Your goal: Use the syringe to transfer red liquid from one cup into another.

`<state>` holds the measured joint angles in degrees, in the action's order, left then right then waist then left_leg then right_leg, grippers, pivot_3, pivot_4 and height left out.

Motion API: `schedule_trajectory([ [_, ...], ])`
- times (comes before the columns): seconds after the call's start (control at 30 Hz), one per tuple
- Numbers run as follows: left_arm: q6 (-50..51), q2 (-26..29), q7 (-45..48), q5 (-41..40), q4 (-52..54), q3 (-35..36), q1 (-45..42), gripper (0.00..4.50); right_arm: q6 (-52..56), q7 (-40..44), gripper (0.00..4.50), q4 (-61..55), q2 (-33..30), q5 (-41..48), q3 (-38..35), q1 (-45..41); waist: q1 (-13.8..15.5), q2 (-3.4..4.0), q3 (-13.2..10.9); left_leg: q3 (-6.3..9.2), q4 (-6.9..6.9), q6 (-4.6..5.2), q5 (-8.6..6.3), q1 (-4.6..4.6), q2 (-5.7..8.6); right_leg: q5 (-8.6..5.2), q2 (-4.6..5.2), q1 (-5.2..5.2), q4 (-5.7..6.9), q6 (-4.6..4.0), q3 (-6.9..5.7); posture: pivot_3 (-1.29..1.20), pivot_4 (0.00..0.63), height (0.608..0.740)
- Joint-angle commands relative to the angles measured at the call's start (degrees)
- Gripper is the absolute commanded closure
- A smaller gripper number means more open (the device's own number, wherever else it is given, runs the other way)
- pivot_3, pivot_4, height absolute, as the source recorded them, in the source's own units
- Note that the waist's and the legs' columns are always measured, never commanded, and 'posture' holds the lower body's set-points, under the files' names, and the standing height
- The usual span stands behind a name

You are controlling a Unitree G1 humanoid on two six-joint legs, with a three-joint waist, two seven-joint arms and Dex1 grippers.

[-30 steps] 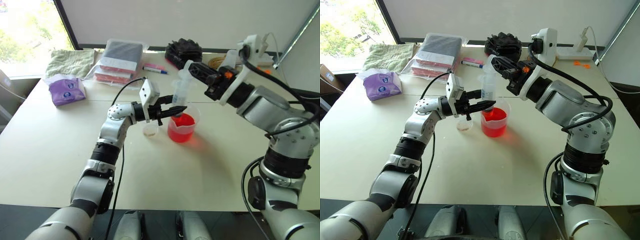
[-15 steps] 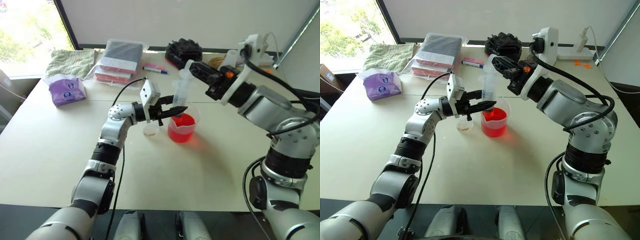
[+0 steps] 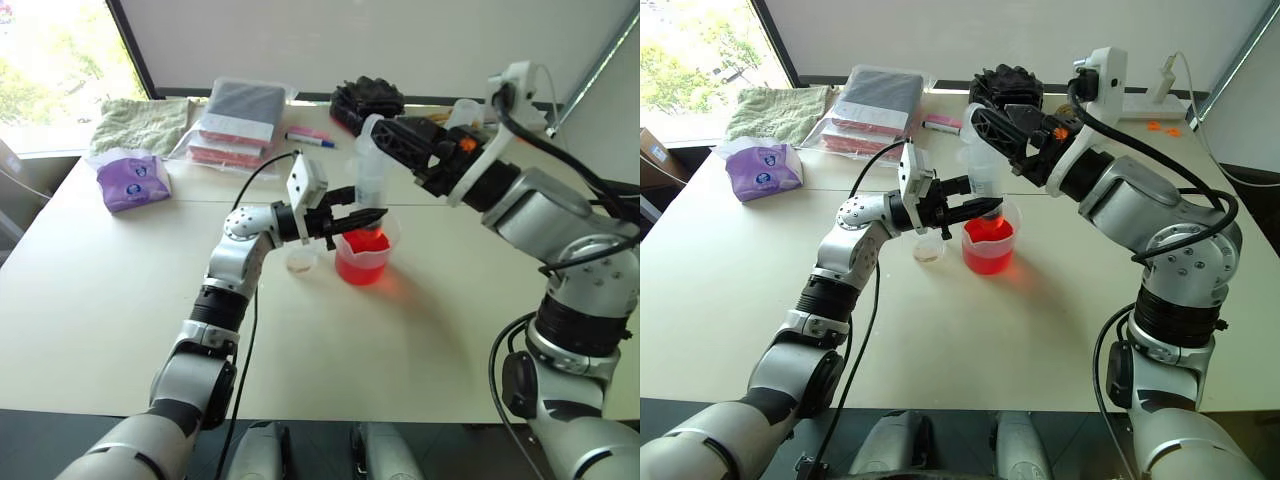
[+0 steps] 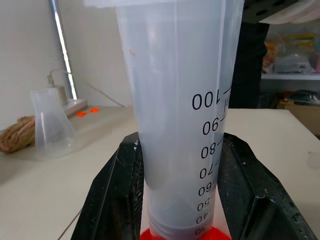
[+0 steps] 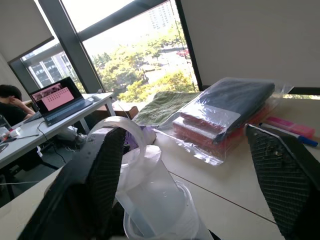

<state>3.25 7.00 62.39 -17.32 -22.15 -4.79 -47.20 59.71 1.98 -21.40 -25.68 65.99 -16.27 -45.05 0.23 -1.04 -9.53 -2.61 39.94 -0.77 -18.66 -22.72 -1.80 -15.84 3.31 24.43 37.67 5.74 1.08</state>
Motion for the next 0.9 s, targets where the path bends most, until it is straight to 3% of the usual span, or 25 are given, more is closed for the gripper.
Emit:
schedule_trajectory([
  [0.03, -0.07, -0.62, 1.63, 0.35, 1.97, -2.87, -0.64, 2.99, -2.09, 0.55, 0.06, -2.13, -0.57, 1.8, -0.76, -2.54, -0.01, 0.0, 0.0, 0.0, 0.0, 0.0, 0.0, 0.0, 0.0, 0.0, 0.0, 0.0, 0.0, 0.0, 0.0, 0.0, 0.15, 0.74],
  [0.47, -0.06, -0.15, 1.33, -0.08, 2.2, -2.96, -0.51, 2.99, -0.68, 6.36, 0.06, -2.62, -9.51, 1.74, -1.76, 2.31, 0.23, 0.0, 0.0, 0.02, 0.0, 0.02, -0.01, -0.13, 0.0, 0.0, -0.01, 0.0, -0.22, 0.0, -0.01, 0.0, 0.15, 0.74],
  [0.9, -0.3, 0.06, 1.0, -0.25, 2.37, -3.3, -0.49, 2.99, -2.06, 16.27, 0.06, -1.49, -19.11, -3.72, -0.81, 4.47, 0.32, 0.0, 0.0, 0.02, 0.0, 0.03, -0.02, -0.14, 0.01, 0.0, -0.03, 0.0, -0.25, 0.0, -0.01, 0.0, 0.15, 0.74],
])
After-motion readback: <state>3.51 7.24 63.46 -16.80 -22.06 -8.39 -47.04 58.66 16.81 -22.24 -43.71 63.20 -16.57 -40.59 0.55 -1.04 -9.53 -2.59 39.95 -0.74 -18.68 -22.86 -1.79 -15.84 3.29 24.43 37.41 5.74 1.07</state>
